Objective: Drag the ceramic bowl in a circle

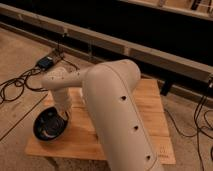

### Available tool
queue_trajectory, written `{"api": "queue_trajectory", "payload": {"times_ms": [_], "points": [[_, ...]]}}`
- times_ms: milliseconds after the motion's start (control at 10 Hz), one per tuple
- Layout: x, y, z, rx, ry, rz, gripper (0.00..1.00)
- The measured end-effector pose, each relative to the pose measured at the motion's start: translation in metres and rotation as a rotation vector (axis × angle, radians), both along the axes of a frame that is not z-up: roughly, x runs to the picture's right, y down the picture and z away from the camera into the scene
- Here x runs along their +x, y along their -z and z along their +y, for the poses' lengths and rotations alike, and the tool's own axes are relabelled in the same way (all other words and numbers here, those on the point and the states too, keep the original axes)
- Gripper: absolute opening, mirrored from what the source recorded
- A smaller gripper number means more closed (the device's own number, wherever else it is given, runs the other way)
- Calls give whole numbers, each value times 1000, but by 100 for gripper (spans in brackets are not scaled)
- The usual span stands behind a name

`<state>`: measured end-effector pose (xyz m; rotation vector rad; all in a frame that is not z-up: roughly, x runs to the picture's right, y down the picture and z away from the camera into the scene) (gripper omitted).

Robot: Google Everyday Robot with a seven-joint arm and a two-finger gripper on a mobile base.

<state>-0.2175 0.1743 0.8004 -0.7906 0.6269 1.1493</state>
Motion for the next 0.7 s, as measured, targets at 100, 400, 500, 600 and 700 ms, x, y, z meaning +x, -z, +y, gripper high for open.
{"api": "queue_trajectory", "payload": {"times_ms": [100,400,500,600,700], "points": [[-1,9,6,-12,3,-15,0],[41,30,24,-49,4,24,0],[55,31,24,-49,-3,50,0],[72,29,21,-46,-13,83,0],[91,23,15,-35,-28,120,0]]}}
